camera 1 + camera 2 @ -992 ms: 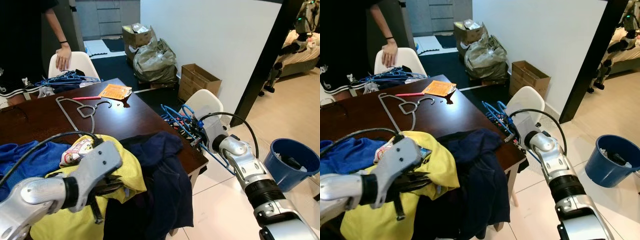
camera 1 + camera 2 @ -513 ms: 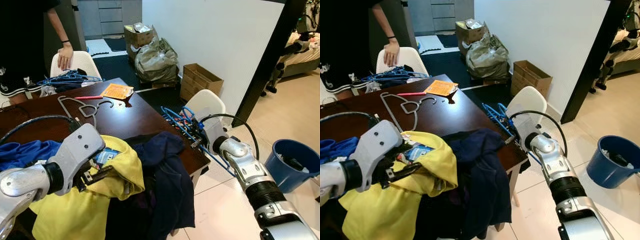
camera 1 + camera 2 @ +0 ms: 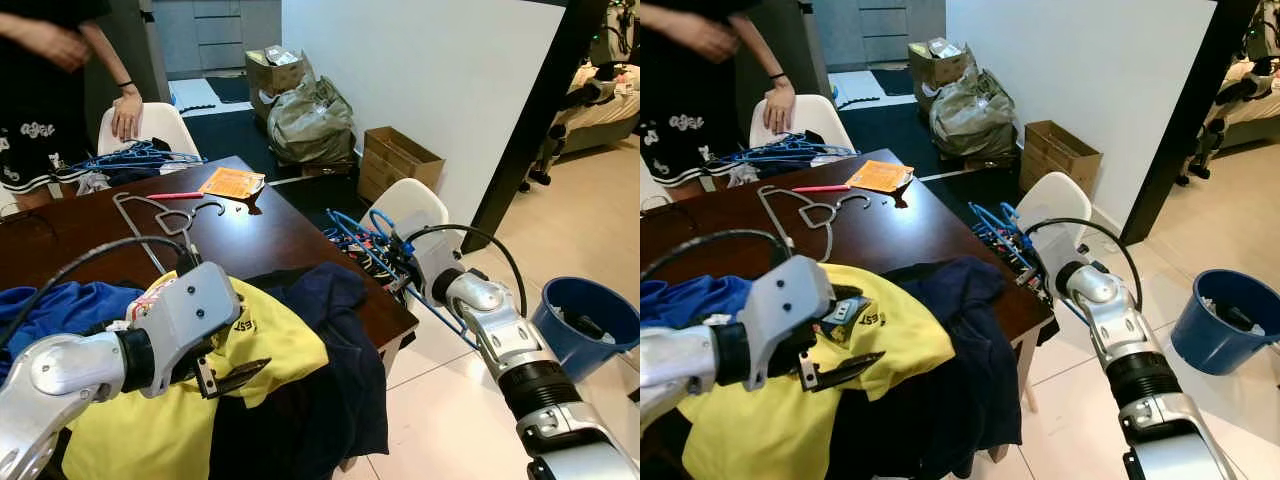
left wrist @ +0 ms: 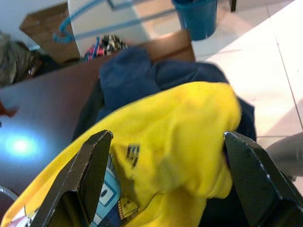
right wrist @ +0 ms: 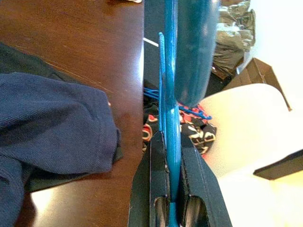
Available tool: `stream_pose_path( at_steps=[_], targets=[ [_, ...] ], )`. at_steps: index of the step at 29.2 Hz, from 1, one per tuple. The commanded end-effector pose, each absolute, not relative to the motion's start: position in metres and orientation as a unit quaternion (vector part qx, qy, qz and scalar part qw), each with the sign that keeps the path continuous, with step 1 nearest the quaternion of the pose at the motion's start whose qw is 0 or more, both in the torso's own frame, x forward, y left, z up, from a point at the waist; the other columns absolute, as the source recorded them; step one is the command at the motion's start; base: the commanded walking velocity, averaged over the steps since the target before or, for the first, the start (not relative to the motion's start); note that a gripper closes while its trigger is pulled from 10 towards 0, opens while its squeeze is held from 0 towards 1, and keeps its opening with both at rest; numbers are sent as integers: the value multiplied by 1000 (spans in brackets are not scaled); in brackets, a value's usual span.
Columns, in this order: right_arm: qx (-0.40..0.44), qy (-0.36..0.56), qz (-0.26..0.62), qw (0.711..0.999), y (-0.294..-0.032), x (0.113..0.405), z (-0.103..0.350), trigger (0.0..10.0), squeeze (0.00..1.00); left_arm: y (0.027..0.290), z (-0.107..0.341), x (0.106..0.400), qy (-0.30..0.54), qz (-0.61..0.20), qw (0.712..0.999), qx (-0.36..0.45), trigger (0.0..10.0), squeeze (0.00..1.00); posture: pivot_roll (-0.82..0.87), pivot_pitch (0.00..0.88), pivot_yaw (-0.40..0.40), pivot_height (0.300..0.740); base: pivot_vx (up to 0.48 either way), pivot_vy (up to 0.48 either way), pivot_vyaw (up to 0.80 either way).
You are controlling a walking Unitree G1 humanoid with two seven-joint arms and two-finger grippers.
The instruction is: Hang hanger
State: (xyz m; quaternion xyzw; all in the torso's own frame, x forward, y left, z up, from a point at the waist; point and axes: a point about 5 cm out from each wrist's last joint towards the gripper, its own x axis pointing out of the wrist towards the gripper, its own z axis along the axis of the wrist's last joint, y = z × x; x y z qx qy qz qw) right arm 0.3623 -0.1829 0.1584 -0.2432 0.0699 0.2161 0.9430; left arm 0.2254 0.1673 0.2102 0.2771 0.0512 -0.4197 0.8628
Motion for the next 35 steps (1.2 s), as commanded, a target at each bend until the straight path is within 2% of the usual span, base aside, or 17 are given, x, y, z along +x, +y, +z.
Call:
stream_pose_path(
  at_steps=[1, 2, 3, 10, 14, 16, 17, 18, 20, 23, 25, 27, 28, 29, 35],
  targets=[
    [-245, 74, 212, 943, -187, 361, 158, 10000, 0, 172, 208, 230, 59, -410, 860, 297, 8275, 0, -15, 0, -34, 740, 0, 0, 0],
    [-246, 74, 211, 943, -188, 361, 159, 10000, 0, 174, 207, 234, 59, -403, 863, 298, 8275, 0, -15, 0, -34, 740, 0, 0, 0],
    [-246, 74, 210, 943, -189, 360, 159, 10000, 0, 175, 207, 238, 56, -391, 870, 296, 10000, 0, -22, 0, -35, 740, 0, 0, 0],
    [-248, 75, 209, 943, -191, 359, 159, 10000, 0, 160, 211, 243, 13, -402, 876, 265, 10000, 0, -24, 0, -47, 740, 0, 0, 0],
    [-243, 69, 205, 946, -189, 362, 162, 10000, 0, 135, 208, 245, -27, -438, 865, 245, 10000, 0, -22, 0, -57, 740, 0, 0, 0],
    [-227, 66, 199, 951, -189, 364, 164, 10000, 0, 132, 206, 249, -35, -429, 870, 241, 10000, 0, -24, 0, -57, 740, 0, 0, -406],
    [-204, 68, 194, 957, -189, 365, 164, 10000, 0, 130, 205, 254, -42, -415, 879, 232, 10000, 0, -24, 0, -57, 740, 0, 0, -800],
    [-176, 72, 189, 963, -191, 364, 163, 10000, 0, 133, 204, 266, -52, -359, 907, 215, 10000, 0, -28, 0, -49, 740, 0, 0, -800],
    [-176, 72, 189, 963, -191, 364, 163, 10000, 0, 133, 204, 266, -52, -359, 907, 215, 10000, 0, -28, 0, -49, 740, 0, 0, -800],
    [-163, 65, 193, 965, -191, 359, 162, 10000, 0, 144, 199, 275, -45, -261, 947, 181, 10000, 0, -30, 0, -37, 740, 0, 0, -738],
    [-163, 65, 193, 965, -191, 359, 162, 10000, 0, 144, 199, 275, -45, -261, 947, 181, 10000, 0, -30, 0, -37, 740, 0, 0, -613],
    [-163, 63, 198, 965, -189, 357, 161, 10000, 0, 148, 190, 273, -30, -208, 964, 166, 10000, 0, -30, 0, -35, 740, 0, 0, 0],
    [-163, 63, 198, 965, -189, 357, 161, 10000, 0, 148, 190, 273, -30, -208, 964, 166, 10000, 0, -30, 0, -35, 740, 0, 0, 0],
    [-164, 64, 202, 963, -187, 357, 160, 10000, 0, 150, 186, 270, -26, -183, 970, 158, 10000, 0, -13, 0, -40, 740, -480, 0, 0],
    [-164, 63, 219, 960, -176, 360, 159, 10000, 0, 150, 179, 260, -22, -147, 978, 147, 10000, 0, 13, 0, -45, 740, -480, 0, 0]
  ],
)
